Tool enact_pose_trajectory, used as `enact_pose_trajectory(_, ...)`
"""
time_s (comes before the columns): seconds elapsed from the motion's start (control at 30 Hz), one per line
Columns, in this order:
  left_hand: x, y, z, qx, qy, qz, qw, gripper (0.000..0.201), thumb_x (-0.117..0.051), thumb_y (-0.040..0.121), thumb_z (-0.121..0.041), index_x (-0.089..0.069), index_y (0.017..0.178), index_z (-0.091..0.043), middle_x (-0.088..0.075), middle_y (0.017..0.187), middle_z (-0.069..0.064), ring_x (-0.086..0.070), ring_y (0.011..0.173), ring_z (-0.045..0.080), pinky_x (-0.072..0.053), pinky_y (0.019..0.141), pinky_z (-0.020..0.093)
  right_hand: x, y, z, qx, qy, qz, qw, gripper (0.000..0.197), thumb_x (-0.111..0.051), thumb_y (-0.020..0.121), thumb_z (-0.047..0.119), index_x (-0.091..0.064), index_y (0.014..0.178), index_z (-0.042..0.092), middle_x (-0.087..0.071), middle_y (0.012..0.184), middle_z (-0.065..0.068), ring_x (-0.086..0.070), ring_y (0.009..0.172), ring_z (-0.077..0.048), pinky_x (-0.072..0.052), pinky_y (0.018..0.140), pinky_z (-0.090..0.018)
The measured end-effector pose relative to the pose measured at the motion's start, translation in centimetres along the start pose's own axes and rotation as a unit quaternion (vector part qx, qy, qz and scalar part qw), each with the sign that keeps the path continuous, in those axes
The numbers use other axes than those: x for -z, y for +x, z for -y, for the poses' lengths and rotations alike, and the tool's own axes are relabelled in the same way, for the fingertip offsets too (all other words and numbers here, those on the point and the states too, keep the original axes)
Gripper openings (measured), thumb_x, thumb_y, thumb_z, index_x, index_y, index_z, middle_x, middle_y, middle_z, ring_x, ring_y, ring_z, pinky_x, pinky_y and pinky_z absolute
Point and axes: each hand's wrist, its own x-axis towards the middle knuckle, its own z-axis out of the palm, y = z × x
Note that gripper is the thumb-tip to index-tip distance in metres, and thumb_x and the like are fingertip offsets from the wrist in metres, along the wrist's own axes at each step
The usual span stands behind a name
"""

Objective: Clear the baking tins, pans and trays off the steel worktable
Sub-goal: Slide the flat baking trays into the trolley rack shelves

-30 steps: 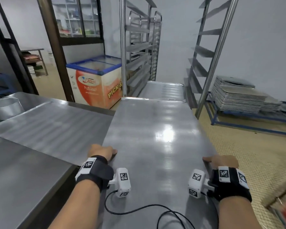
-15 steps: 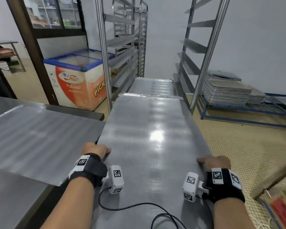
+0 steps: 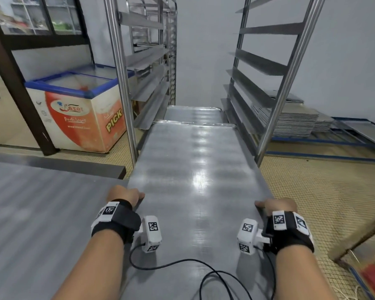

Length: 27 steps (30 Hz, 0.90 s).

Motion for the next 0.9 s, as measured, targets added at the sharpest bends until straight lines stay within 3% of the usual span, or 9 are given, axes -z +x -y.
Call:
enact_pose_trajectory(0.2,-1.6,4.1,-2.4,-0.003,-0.001,-0.002,1.000,0.055,-0.081,0.079,-0.018,-0.058,0.122,0.008,-0.061,0.127,0.024,-0.060,0.114,0.038,-0.047,0.096,0.041,-2.3,2.8,2.2,0.004,-0.007,-0.015,1.000,0.031,-0.081,0.075,0.007,-0.061,0.092,-0.009,-0.065,0.077,-0.017,-0.062,0.062,-0.026,-0.046,0.053,-0.027)
enact_pose_trajectory(0.27,-2.4,5.3,-3.5,-0.002,-0.002,-0.008,1.000,0.068,-0.083,0.078,-0.020,-0.052,0.132,0.008,-0.058,0.133,0.023,-0.057,0.120,0.038,-0.046,0.098,0.041,-3.0,4.0,3.2,0.004,-0.010,-0.014,1.000,0.034,-0.082,0.075,0.008,-0.060,0.094,-0.009,-0.067,0.084,-0.021,-0.065,0.068,-0.030,-0.051,0.061,-0.031)
enact_pose_trajectory(0.33,-3.1,6.5,-4.8,-0.005,0.006,-0.014,1.000,0.073,-0.083,0.078,-0.021,-0.049,0.136,0.008,-0.056,0.136,0.023,-0.056,0.122,0.039,-0.046,0.099,0.042,-3.6,5.4,4.4,0.007,-0.014,-0.006,1.000,0.033,-0.081,0.076,0.007,-0.059,0.093,-0.009,-0.066,0.084,-0.021,-0.063,0.066,-0.029,-0.051,0.061,-0.032)
enact_pose_trajectory(0.4,-3.8,7.8,-6.1,-0.006,0.012,-0.020,1.000,0.068,-0.082,0.079,-0.021,-0.052,0.131,0.010,-0.058,0.132,0.025,-0.057,0.119,0.040,-0.048,0.098,0.043,-4.3,6.8,5.7,0.012,-0.023,-0.002,1.000,0.029,-0.081,0.078,0.007,-0.059,0.091,-0.008,-0.065,0.079,-0.019,-0.062,0.064,-0.028,-0.051,0.062,-0.033)
enact_pose_trajectory(0.53,-5.0,10.5,-8.3,-0.005,-0.005,-0.025,1.000,0.048,-0.081,0.075,-0.018,-0.061,0.109,0.008,-0.067,0.110,0.023,-0.064,0.098,0.038,-0.054,0.087,0.043,-6.0,9.3,8.2,0.016,-0.037,0.006,0.999,0.029,-0.080,0.078,0.006,-0.060,0.092,-0.008,-0.067,0.090,-0.022,-0.065,0.073,-0.033,-0.057,0.067,-0.039)
enact_pose_trajectory(0.63,-5.6,12.4,-9.8,-0.007,-0.004,-0.022,1.000,0.046,-0.081,0.077,-0.018,-0.062,0.108,0.009,-0.067,0.107,0.021,-0.062,0.089,0.034,-0.051,0.076,0.037,-7.3,11.3,9.6,0.027,-0.045,0.000,0.999,0.027,-0.077,0.079,0.004,-0.056,0.092,-0.006,-0.066,0.091,-0.019,-0.062,0.073,-0.031,-0.055,0.071,-0.036)
enact_pose_trajectory(0.8,-6.4,14.8,-11.9,0.002,-0.023,-0.041,0.999,0.040,-0.075,0.083,-0.013,-0.059,0.111,0.011,-0.065,0.116,0.027,-0.062,0.106,0.040,-0.048,0.088,0.040,-9.4,13.2,11.5,0.045,-0.073,-0.008,0.996,0.028,-0.075,0.081,0.007,-0.051,0.092,-0.002,-0.062,0.089,-0.016,-0.061,0.078,-0.029,-0.049,0.069,-0.028)
enact_pose_trajectory(0.9,-6.7,15.5,-12.5,0.017,-0.032,-0.036,0.999,0.052,-0.073,0.086,-0.012,-0.052,0.125,0.015,-0.062,0.122,0.026,-0.060,0.110,0.039,-0.043,0.085,0.035,-10.0,14.0,12.1,0.038,-0.082,-0.003,0.996,0.029,-0.076,0.080,0.010,-0.055,0.094,-0.005,-0.068,0.095,-0.019,-0.067,0.082,-0.032,-0.046,0.063,-0.027)
